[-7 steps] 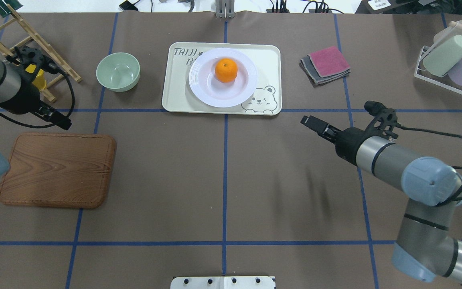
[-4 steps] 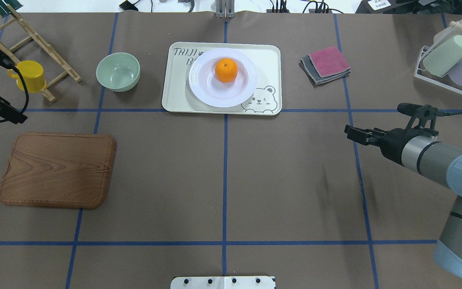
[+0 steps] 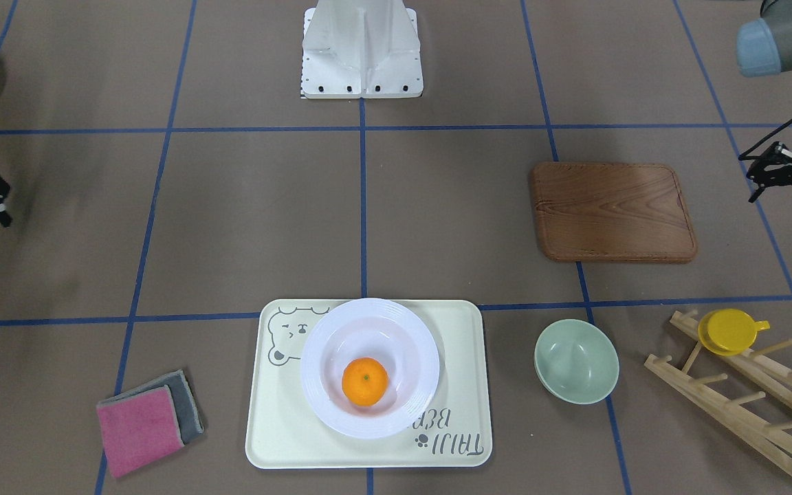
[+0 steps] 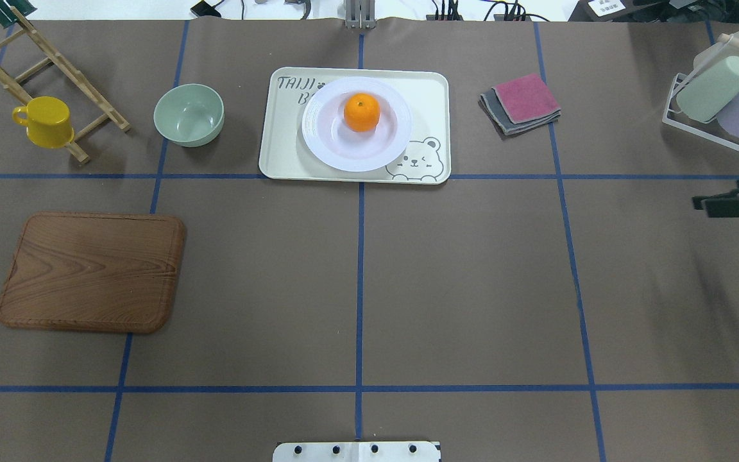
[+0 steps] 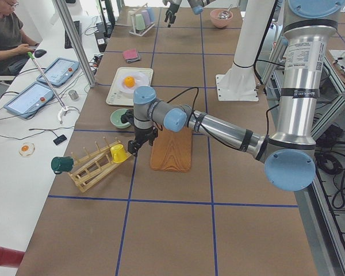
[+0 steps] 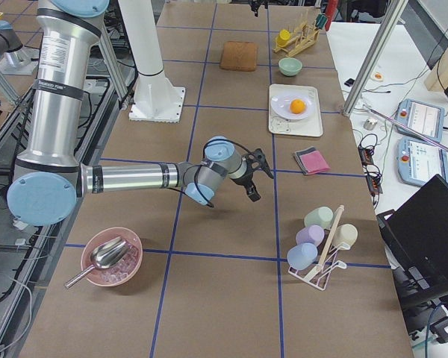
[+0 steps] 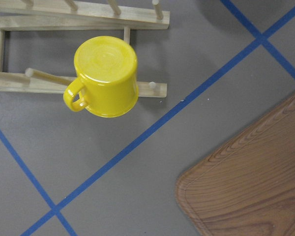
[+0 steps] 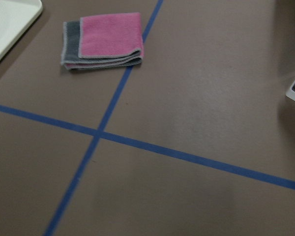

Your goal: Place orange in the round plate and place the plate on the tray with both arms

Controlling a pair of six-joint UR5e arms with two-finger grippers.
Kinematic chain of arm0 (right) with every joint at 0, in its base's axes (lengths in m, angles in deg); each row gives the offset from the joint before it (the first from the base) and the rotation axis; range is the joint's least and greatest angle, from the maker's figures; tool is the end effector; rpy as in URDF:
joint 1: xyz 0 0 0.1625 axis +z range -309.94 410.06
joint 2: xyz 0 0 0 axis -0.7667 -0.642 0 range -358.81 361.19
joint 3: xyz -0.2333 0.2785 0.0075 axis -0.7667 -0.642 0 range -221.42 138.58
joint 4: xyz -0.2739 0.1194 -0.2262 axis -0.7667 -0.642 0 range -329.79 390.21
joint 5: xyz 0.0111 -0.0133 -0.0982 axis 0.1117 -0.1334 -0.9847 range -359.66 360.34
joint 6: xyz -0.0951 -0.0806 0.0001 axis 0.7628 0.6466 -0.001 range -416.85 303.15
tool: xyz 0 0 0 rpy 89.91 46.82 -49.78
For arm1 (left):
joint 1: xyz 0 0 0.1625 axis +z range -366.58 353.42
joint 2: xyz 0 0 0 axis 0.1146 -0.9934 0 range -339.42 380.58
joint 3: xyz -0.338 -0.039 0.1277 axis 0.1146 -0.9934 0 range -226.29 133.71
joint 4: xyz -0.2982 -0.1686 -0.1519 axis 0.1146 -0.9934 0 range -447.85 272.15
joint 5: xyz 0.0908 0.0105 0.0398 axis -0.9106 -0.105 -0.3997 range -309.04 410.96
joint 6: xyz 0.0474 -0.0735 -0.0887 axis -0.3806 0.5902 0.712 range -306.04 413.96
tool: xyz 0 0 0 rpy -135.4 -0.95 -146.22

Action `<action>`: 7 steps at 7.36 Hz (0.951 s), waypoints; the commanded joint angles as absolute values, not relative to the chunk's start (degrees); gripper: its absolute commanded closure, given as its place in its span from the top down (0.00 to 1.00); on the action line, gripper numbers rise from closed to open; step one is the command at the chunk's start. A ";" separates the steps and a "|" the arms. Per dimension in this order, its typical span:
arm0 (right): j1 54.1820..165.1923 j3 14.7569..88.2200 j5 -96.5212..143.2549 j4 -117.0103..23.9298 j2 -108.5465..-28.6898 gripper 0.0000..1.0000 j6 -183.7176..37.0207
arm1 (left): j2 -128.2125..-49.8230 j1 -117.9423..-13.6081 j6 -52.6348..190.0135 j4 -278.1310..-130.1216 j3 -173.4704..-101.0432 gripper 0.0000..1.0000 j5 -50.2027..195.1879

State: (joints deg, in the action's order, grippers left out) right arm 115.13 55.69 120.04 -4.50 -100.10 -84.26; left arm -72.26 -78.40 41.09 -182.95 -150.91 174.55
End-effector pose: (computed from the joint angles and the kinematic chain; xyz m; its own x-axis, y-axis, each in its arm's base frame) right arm -0.1142 -0.4157 0.5348 0.6768 -0.3732 0.6345 -0.0531 0.8350 0.5477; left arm 0.0898 -0.4798 0.4779 0.6429 0.6453 -0.4127 -0.4423 0.7526 0.4878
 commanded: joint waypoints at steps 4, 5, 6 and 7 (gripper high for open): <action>138.02 50.34 135.52 -21.96 -101.55 1.00 -40.46 | -72.24 -87.96 30.67 -182.77 -143.77 1.00 178.13; 138.12 50.34 136.39 -26.26 -101.29 1.00 -38.76 | -72.24 -88.05 30.67 -182.68 -142.54 1.00 179.70; 137.34 50.51 136.40 -29.09 -100.68 1.00 -38.57 | -72.32 -88.05 30.75 -182.59 -141.92 1.00 179.81; 136.63 50.43 136.49 -34.25 -99.46 1.00 -38.57 | -72.32 -88.32 31.28 -182.51 -140.96 1.00 179.89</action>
